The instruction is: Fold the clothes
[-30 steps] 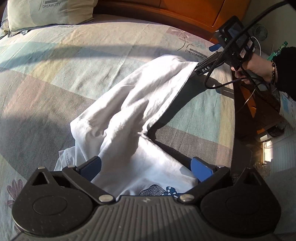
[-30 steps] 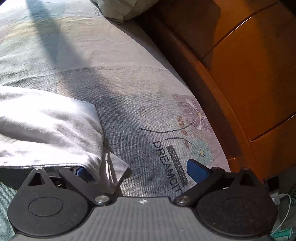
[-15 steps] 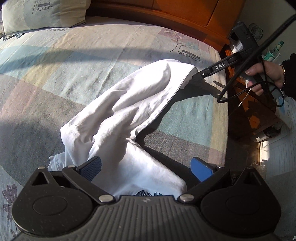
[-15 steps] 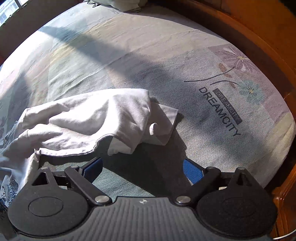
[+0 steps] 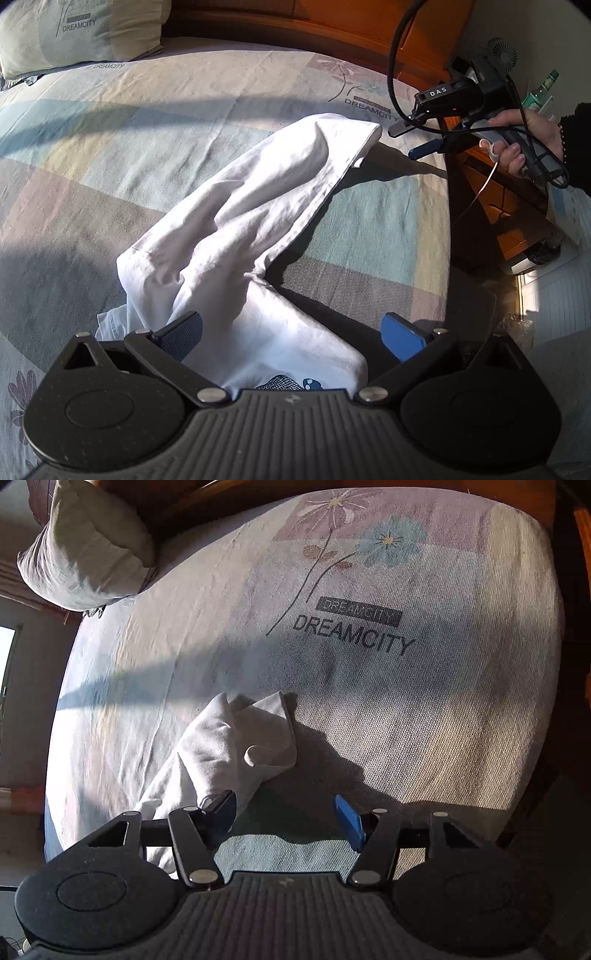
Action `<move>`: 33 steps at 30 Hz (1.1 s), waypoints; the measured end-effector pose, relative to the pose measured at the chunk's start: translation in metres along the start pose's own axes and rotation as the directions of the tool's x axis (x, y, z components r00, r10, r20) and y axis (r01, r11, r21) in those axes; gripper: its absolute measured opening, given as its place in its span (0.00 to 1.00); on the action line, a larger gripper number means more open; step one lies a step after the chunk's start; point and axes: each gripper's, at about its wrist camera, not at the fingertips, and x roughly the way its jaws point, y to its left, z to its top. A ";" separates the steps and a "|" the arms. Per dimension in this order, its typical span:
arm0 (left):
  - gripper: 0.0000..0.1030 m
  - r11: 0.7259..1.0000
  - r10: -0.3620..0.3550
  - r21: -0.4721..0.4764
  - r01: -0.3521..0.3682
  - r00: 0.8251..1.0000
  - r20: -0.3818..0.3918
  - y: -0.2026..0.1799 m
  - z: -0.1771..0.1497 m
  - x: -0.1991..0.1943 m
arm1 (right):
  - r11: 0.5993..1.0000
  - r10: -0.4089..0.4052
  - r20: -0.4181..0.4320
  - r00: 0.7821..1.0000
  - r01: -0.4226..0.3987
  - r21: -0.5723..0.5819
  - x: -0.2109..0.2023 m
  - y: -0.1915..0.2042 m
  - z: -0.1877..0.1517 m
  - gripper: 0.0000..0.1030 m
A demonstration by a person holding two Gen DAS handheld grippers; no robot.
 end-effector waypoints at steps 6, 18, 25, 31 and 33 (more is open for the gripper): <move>0.99 0.997 0.029 0.066 -0.031 0.999 0.030 -0.006 0.007 0.001 | 0.964 0.111 0.048 0.993 -0.119 0.238 0.022 -0.025 0.020 0.63; 0.99 0.999 0.013 0.051 -0.015 0.999 0.037 -0.011 0.008 0.004 | 0.984 0.025 0.038 0.999 -0.031 0.178 0.056 0.009 0.035 0.36; 0.99 0.999 0.000 0.046 -0.001 1.000 0.025 -0.017 0.005 0.009 | 0.999 -0.040 0.056 0.998 0.040 -0.009 0.064 0.028 0.036 0.10; 0.99 0.999 -0.005 0.047 0.004 1.000 0.020 -0.021 0.006 0.010 | 0.968 -0.096 0.070 0.993 0.110 -0.226 0.061 0.061 0.031 0.03; 0.99 0.999 0.000 0.044 -0.001 1.000 0.019 -0.020 0.007 0.010 | 0.959 -0.086 0.104 0.991 0.110 -0.261 0.049 0.070 0.034 0.03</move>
